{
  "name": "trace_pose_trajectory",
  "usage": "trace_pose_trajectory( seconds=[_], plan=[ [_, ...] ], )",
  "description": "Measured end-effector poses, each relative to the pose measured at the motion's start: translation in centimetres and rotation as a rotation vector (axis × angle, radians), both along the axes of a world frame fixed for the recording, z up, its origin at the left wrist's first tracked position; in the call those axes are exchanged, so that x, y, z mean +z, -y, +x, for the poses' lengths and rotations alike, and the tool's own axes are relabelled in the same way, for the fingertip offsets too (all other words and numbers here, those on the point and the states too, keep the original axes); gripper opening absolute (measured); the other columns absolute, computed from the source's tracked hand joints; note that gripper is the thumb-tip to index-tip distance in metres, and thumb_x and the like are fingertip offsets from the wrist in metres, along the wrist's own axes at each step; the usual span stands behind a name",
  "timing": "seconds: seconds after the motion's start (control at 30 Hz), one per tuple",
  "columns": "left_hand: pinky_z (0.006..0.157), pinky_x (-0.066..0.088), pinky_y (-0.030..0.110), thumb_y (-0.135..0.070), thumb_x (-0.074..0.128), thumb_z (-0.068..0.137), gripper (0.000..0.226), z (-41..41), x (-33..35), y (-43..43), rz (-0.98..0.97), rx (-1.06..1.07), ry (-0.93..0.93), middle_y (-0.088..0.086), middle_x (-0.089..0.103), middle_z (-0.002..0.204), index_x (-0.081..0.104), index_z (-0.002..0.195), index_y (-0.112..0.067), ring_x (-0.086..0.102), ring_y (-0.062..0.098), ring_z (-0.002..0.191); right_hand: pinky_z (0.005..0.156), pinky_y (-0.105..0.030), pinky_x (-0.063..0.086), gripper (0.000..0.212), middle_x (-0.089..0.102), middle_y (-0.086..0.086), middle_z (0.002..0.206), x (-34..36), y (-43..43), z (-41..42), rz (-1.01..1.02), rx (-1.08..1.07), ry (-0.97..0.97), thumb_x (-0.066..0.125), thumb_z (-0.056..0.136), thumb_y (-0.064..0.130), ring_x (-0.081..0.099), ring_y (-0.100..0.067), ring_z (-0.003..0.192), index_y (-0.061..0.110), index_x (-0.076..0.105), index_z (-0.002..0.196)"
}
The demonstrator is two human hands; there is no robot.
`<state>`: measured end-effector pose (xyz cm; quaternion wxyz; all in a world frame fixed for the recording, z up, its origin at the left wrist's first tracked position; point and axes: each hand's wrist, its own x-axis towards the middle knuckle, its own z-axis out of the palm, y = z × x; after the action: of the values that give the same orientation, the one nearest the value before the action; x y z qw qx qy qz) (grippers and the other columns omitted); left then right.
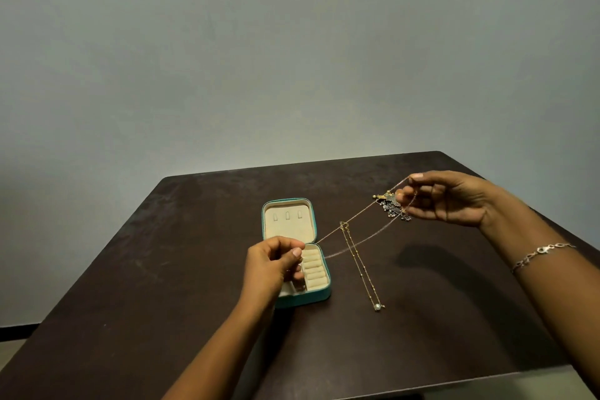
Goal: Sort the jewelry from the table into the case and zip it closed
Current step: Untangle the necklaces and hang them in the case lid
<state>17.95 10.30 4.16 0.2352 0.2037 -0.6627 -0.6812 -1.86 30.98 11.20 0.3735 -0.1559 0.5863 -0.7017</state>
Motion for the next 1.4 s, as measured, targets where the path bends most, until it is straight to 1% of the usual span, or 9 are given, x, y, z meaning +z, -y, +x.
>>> trace_pose_trajectory(
  seconds=[0.13,0.27,0.43,0.67,0.9,1.0,1.1,1.23,1.4],
  plan=[
    [0.046,0.049,0.023,0.011,0.054,0.085,0.015,-0.5,-1.1,-1.4,-0.005,-0.007,-0.015,0.01,0.05,0.057,0.057,0.076,-0.001,0.049,0.016,0.047,0.051,-0.023,0.055,0.002,0.059,0.002,0.05,1.7,0.4,-0.4,0.082,-0.099,-0.096,0.06,0.079,0.011,0.064,-0.01,0.051,0.01,0.061,0.078],
    [0.044,0.047,0.022,0.013,0.052,0.084,0.017,-1.0,-1.8,-2.7,-0.068,-0.036,-0.071,0.008,0.045,0.054,0.054,0.076,-0.002,0.048,0.012,0.044,0.051,-0.021,0.054,0.016,0.058,0.004,0.05,3.2,0.3,-1.5,0.122,-0.076,-0.12,0.047,0.091,0.008,0.06,-0.005,0.048,0.007,0.062,0.084],
    [0.048,0.047,0.021,0.011,0.05,0.085,0.024,-1.4,-2.7,-4.2,-0.158,-0.071,-0.072,0.003,0.053,0.062,0.056,0.076,-0.01,0.049,0.007,0.05,0.056,-0.023,0.057,0.03,0.065,-0.004,0.065,5.3,-0.1,-2.2,0.109,-0.001,-0.125,0.034,0.088,-0.013,0.064,-0.008,0.056,-0.001,0.06,0.094],
    [0.049,0.049,0.019,0.007,0.057,0.084,0.029,-1.9,-3.9,-6.7,-0.222,-0.118,-0.05,-0.011,0.062,0.059,0.064,0.074,-0.02,0.052,0.002,0.053,0.057,-0.021,0.057,0.035,0.065,-0.013,0.075,5.9,0.7,-3.2,0.296,-0.05,-0.457,0.036,0.082,-0.026,0.067,-0.01,0.059,-0.003,0.061,0.092],
    [0.042,0.046,0.027,0.007,0.061,0.079,0.024,-2.6,-5.4,-10.8,-0.13,-0.078,-0.021,-0.008,0.05,0.047,0.054,0.069,-0.014,0.048,0.007,0.044,0.07,-0.026,0.057,0.018,0.066,-0.015,0.078,3.2,2.6,-4.5,0.619,-0.085,-0.994,0.065,0.074,-0.013,0.065,-0.021,0.069,-0.005,0.067,0.09],
    [0.039,0.042,0.025,0.006,0.06,0.079,0.025,-3.0,-6.0,-12.3,-0.103,-0.083,0.025,-0.006,0.048,0.047,0.054,0.067,-0.015,0.048,0.01,0.042,0.059,-0.015,0.051,0.015,0.068,-0.016,0.084,1.3,3.7,-4.8,0.738,-0.062,-1.091,0.059,0.078,-0.015,0.065,-0.019,0.069,-0.007,0.066,0.088],
    [0.035,0.039,0.022,0.005,0.058,0.08,0.023,-3.4,-6.4,-13.4,-0.106,-0.116,0.065,-0.005,0.047,0.048,0.055,0.07,-0.015,0.046,0.008,0.04,0.06,-0.016,0.05,0.019,0.069,-0.013,0.085,-0.6,4.6,-5.4,0.761,-0.031,-1.182,0.053,0.082,-0.014,0.061,-0.013,0.066,-0.002,0.067,0.086],
    [0.031,0.036,0.02,0.002,0.057,0.082,0.021,-3.8,-6.8,-14.0,-0.111,-0.107,0.116,0.0,0.048,0.052,0.054,0.071,-0.015,0.044,0.009,0.037,0.053,-0.01,0.044,0.014,0.065,-0.006,0.078,-2.3,5.4,-6.0,0.686,-0.049,-1.136,0.056,0.085,-0.005,0.057,-0.004,0.057,0.004,0.066,0.084],
    [0.032,0.036,0.02,0.001,0.058,0.082,0.018,-4.0,-7.1,-14.2,-0.088,-0.073,0.13,-0.001,0.048,0.052,0.055,0.074,-0.015,0.043,0.011,0.037,0.051,-0.018,0.048,0.017,0.061,-0.01,0.071,-3.4,6.2,-6.0,0.416,-0.11,-0.846,0.051,0.087,-0.006,0.058,-0.018,0.062,0.005,0.06,0.079]
  ],
)
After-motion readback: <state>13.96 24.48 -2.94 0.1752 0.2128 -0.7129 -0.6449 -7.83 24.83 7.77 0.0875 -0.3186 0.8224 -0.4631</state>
